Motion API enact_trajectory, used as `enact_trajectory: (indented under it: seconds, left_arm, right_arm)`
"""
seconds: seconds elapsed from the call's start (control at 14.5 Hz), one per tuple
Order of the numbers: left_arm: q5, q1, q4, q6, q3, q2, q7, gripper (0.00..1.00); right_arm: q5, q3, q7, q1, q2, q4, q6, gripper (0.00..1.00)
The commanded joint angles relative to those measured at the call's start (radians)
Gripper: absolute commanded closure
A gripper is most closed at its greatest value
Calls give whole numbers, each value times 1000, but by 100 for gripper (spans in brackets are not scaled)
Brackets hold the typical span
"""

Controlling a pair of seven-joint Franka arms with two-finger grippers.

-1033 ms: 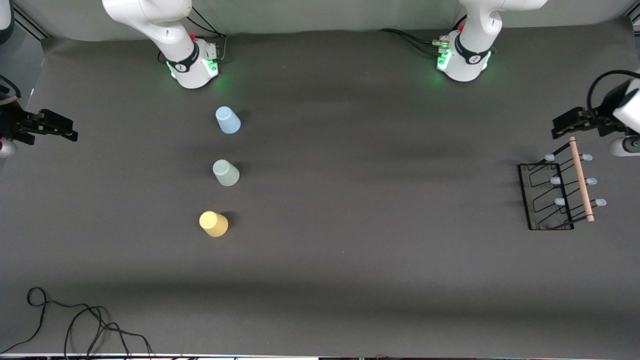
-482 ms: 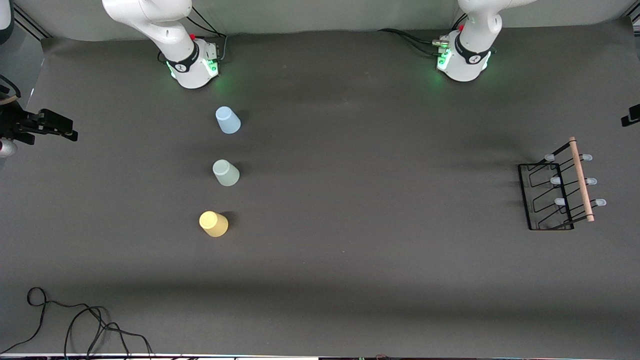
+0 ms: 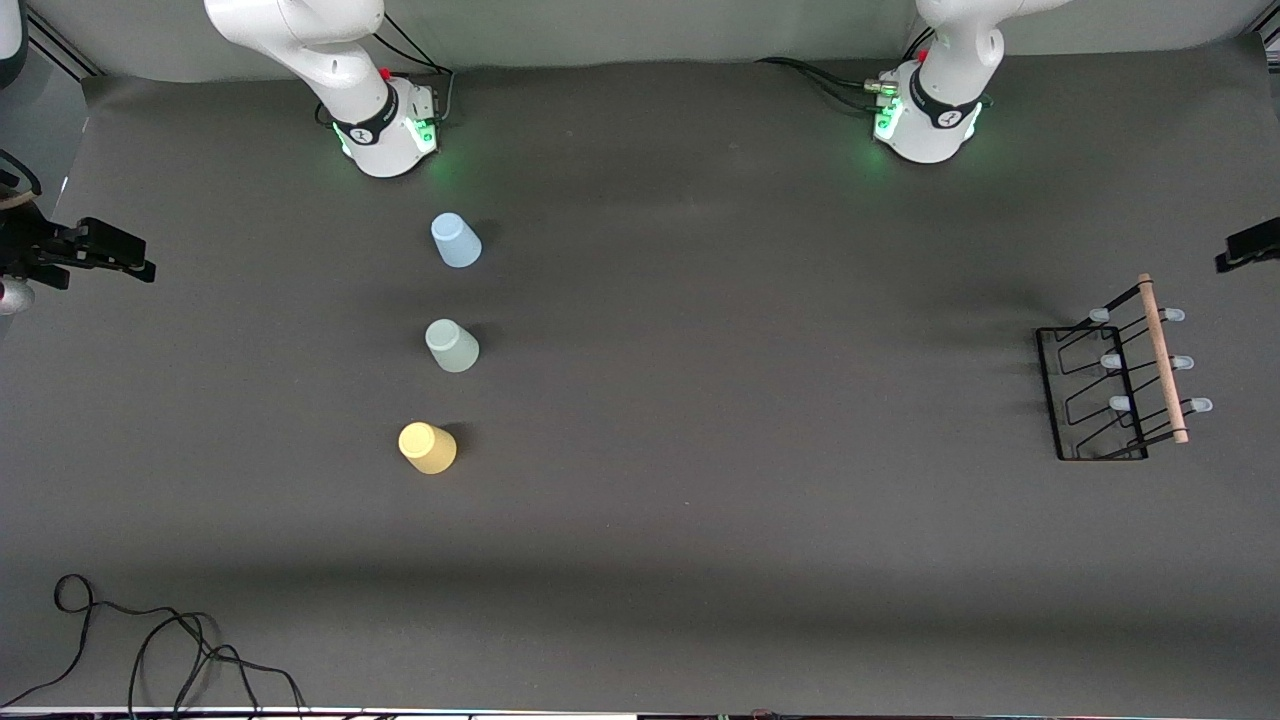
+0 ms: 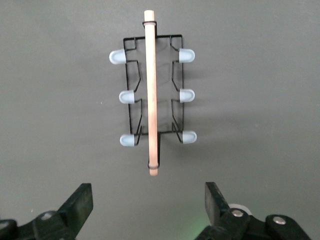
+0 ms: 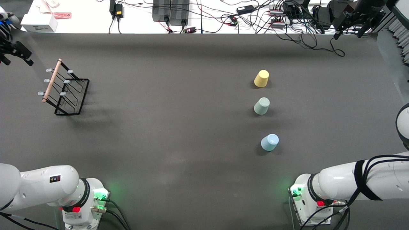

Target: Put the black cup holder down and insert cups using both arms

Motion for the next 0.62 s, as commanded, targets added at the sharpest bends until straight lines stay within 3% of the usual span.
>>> enact_trajectory:
  seconds: [0.0, 0.21, 0.55]
  left_arm:
    - [20, -11, -134, 139, 0, -25, 2, 0]
    - [20, -11, -204, 236, 0, -3, 3, 0]
    - [20, -11, -205, 311, 0, 88, 6, 0]
  right_arm:
    - [-3, 4, 21, -3, -18, -10, -8, 0]
    - [-3, 4, 21, -3, -18, -10, -8, 0]
    - [-5, 4, 22, -1, -21, -12, -8, 0]
